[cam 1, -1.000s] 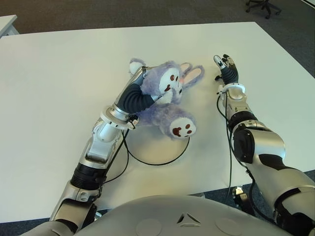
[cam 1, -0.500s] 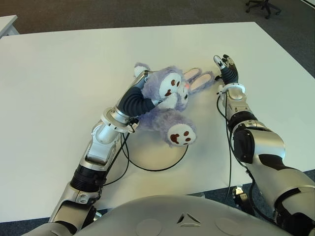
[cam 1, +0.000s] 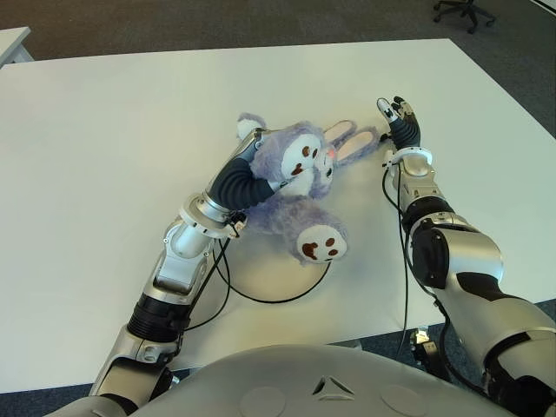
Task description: Put the doll into the plate.
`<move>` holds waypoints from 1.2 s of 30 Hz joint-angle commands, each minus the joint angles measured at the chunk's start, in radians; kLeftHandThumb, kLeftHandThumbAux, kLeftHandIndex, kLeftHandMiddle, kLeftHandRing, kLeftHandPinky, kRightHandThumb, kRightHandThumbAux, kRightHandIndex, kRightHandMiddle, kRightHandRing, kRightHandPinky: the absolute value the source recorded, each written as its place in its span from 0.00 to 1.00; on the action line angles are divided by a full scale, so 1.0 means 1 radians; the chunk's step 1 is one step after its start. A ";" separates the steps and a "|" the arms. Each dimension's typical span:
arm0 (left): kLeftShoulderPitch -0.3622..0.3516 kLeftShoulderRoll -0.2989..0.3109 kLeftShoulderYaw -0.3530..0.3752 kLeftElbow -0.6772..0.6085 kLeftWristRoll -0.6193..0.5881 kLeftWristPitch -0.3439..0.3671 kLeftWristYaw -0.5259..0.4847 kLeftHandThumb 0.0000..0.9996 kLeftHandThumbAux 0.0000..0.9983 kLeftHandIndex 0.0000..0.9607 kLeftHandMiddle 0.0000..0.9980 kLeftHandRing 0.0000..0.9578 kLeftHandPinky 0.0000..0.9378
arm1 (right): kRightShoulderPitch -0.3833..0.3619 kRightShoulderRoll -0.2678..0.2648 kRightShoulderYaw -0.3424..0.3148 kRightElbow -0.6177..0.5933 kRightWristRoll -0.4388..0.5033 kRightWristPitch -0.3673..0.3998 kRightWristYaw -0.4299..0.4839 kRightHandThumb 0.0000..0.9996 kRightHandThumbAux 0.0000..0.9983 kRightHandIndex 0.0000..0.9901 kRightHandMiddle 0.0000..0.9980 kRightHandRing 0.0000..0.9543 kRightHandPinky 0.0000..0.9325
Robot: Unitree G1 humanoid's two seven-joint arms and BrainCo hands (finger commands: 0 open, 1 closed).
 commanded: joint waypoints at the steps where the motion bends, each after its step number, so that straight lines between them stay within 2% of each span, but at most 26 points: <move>1: 0.013 -0.006 0.003 0.019 0.016 -0.012 0.009 0.75 0.69 0.46 0.81 0.86 0.88 | 0.079 0.025 -0.003 0.053 0.011 0.065 0.006 0.00 0.42 0.00 0.00 0.00 0.00; 15: 0.008 -0.031 -0.002 0.035 -0.006 -0.028 0.013 0.75 0.69 0.46 0.81 0.86 0.88 | 0.079 0.023 -0.001 0.053 0.009 0.069 0.002 0.00 0.44 0.00 0.00 0.00 0.00; 24: -0.009 -0.045 -0.027 0.054 -0.140 -0.044 -0.029 0.75 0.69 0.46 0.81 0.86 0.89 | 0.078 0.023 0.002 0.053 0.006 0.071 -0.005 0.00 0.44 0.00 0.00 0.00 0.00; 36: -0.024 -0.056 -0.026 0.093 -0.142 -0.092 -0.013 0.75 0.69 0.46 0.81 0.86 0.89 | 0.077 0.020 0.004 0.053 0.005 0.074 -0.008 0.00 0.44 0.00 0.00 0.00 0.00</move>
